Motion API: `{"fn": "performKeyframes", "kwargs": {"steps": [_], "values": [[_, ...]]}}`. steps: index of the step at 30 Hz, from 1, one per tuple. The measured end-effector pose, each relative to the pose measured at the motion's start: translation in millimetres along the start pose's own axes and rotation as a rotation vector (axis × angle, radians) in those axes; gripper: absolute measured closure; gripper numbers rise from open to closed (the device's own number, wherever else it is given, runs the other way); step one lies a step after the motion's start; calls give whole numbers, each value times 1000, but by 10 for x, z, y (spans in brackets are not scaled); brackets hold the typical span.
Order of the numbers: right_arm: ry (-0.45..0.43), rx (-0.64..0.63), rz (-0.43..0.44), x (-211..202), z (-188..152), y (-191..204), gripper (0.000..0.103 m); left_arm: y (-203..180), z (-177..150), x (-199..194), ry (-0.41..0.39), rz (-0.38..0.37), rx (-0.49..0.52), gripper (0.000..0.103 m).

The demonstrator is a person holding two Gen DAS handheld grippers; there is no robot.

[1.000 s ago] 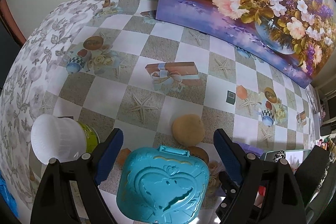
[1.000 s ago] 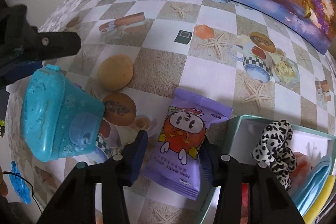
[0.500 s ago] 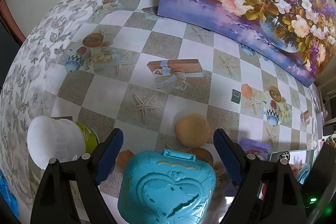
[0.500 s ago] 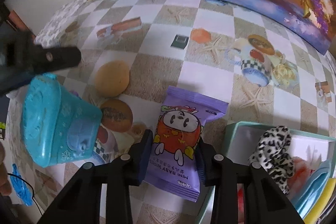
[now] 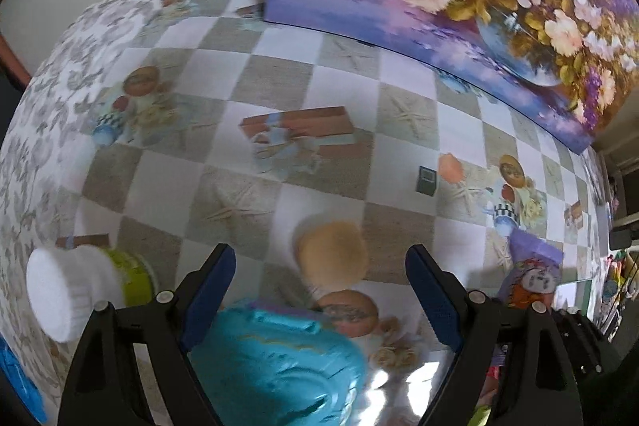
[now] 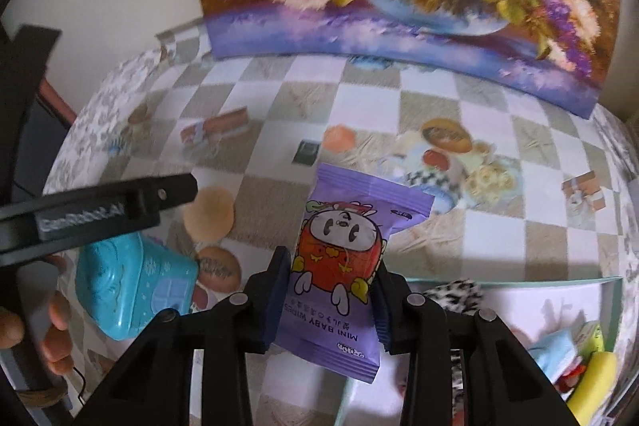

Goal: Organize soft objects
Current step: 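Close the left tool on the beige round puff beside the teal box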

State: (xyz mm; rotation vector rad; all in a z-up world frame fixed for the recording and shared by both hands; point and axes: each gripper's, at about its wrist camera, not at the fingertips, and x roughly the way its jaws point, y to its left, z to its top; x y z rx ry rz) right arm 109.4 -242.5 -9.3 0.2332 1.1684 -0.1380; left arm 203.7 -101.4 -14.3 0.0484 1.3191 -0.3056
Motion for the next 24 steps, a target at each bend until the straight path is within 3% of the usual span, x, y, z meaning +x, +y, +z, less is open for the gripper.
{"fn": "performKeyframes", "kwargs": {"steps": [4,10,14,19,24], "values": [[-46,40,6,-170,40,-154,63,-143,80,69,41,24,66,25],[-78,77,5,-284,64,-316,63,-278,152,253,132,68,138,30],[-71,93,11,-260,61,-358,63,-297,160,382,184,87,157,32],[-67,98,16,-252,55,-363,63,-291,151,542,240,130,179,46],[-63,98,16,-244,58,-369,63,-272,135,600,248,103,174,54]]}}
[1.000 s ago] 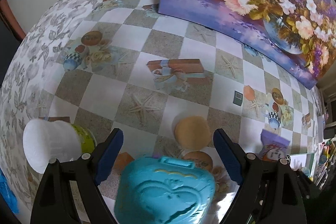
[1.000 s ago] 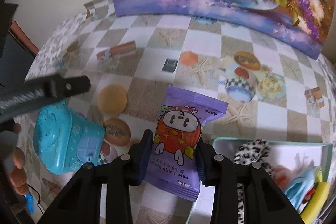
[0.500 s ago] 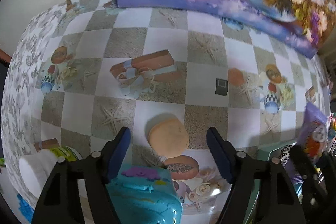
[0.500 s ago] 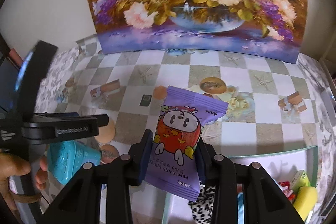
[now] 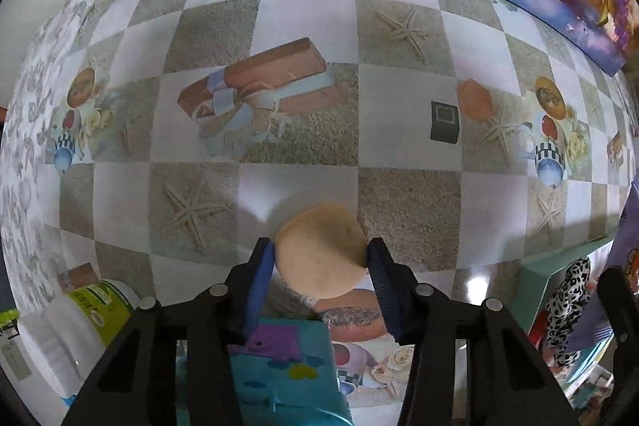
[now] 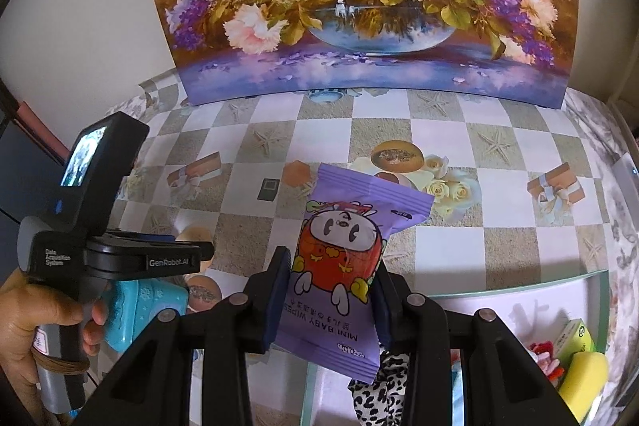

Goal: Organize soft objects
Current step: 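Close the left tool on the beige round puff beside the teal box, then carry the puff with the left tool while the right tool carries the snack pack over the tray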

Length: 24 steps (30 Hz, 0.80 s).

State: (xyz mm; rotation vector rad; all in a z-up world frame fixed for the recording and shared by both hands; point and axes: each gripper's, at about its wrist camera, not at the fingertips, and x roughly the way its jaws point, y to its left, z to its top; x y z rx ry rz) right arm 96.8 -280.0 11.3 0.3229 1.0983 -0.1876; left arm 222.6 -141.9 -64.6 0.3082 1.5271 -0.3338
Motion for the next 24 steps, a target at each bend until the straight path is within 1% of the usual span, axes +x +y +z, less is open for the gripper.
{"fn": "performKeyframes", "kwargs": {"steps": [3,6,12,17,24], "values": [[6,2,-1,7,-4,-2,63,5,-21,-14,-22,-2,2,57],[5,1,-1,-4,-7,-6,63,15,-40,-67,-55,-21,-21,57],[7,9,-10,-88,-40,-69,63,14,-107,-439,-168,-45,-46,58],[4,14,-20,-249,-90,-156,63,-155,-250,-747,-255,-55,-34,58],[-6,37,-35,-533,-205,-361,63,-461,-587,-1021,-337,-115,-25,58]]}}
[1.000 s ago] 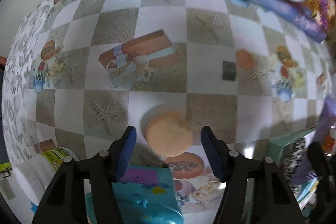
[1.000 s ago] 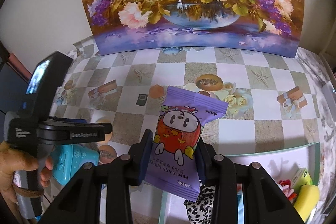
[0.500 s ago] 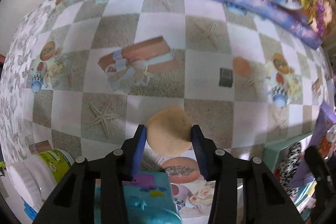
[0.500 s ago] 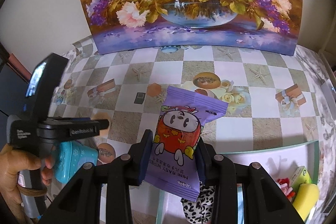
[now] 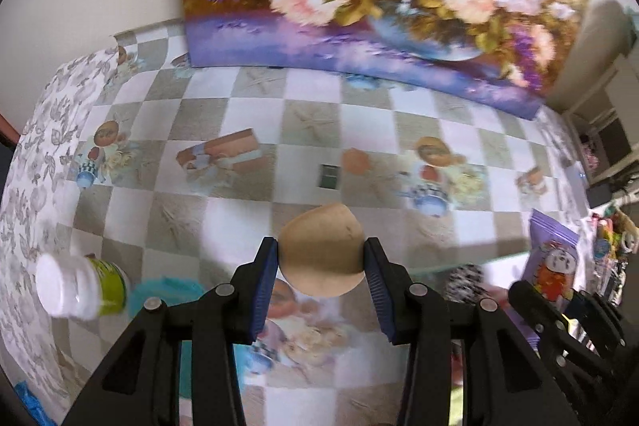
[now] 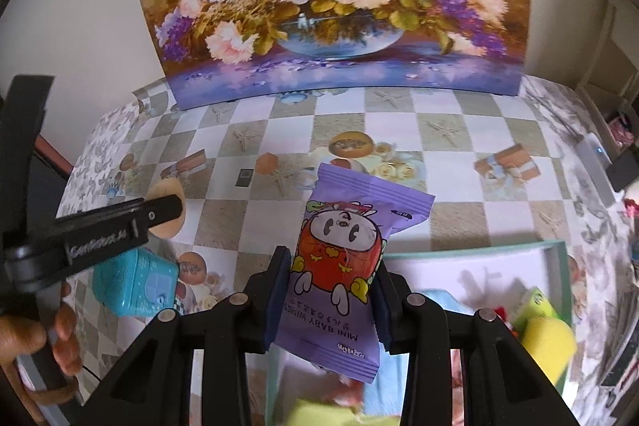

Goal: Organize soft objects
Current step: 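Carry the puff with the left tool while the right tool carries the snack pack over the tray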

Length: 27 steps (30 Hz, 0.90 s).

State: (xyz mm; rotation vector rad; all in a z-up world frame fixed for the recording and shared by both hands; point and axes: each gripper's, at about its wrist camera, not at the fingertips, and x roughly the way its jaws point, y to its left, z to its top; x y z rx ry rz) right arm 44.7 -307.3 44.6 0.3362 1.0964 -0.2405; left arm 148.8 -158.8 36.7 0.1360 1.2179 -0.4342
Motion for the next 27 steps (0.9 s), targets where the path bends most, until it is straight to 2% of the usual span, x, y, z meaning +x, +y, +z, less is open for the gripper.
{"fn": "performKeyframes", "kwargs": {"steps": [11,27], "values": [[-7,18,-12,-293,-286,-214,63,-290,-462,-366,-80,-48,4,57],[-41,68,-15,-646,-667,-470,63,-770,-1014,-635,-120,-63,114,57]]}}
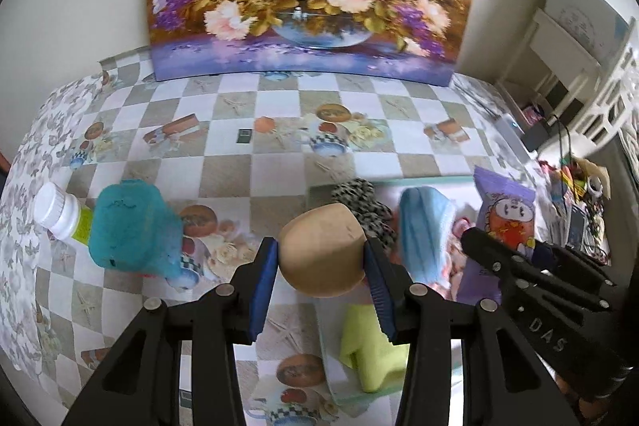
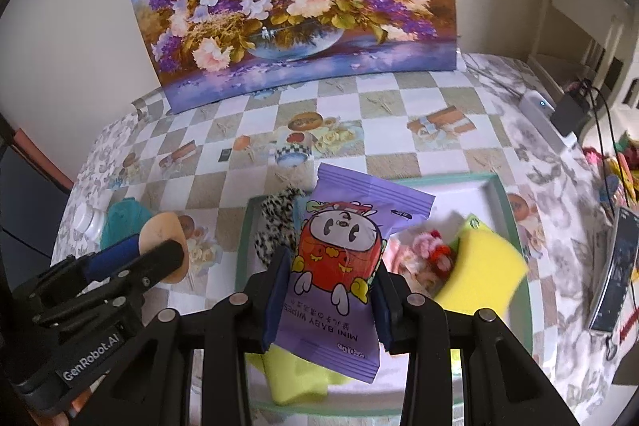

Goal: Organize soft objects
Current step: 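Carry the puff with the left tool while the right tool carries the snack pack over the tray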

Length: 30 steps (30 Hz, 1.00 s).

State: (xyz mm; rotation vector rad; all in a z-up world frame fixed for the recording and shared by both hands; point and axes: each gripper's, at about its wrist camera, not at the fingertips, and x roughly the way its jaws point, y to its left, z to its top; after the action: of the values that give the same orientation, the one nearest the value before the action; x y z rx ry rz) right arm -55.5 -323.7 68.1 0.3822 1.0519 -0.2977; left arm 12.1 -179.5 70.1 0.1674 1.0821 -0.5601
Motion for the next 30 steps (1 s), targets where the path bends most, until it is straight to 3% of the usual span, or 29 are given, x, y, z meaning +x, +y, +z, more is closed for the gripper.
{"fn": "performKeyframes", "kwargs": {"steps": [14,19,30], "values": [[26,78,-22,-22,-327,-340,63,-311,-291,51,55,-68,66,57],[62,104,-33,77,-366,-434,63,-410,-362,230,118,-101,81,57],[177,90,-63,409,-489,-482,63,-464,-496,610,248,-88,93,56]]}}
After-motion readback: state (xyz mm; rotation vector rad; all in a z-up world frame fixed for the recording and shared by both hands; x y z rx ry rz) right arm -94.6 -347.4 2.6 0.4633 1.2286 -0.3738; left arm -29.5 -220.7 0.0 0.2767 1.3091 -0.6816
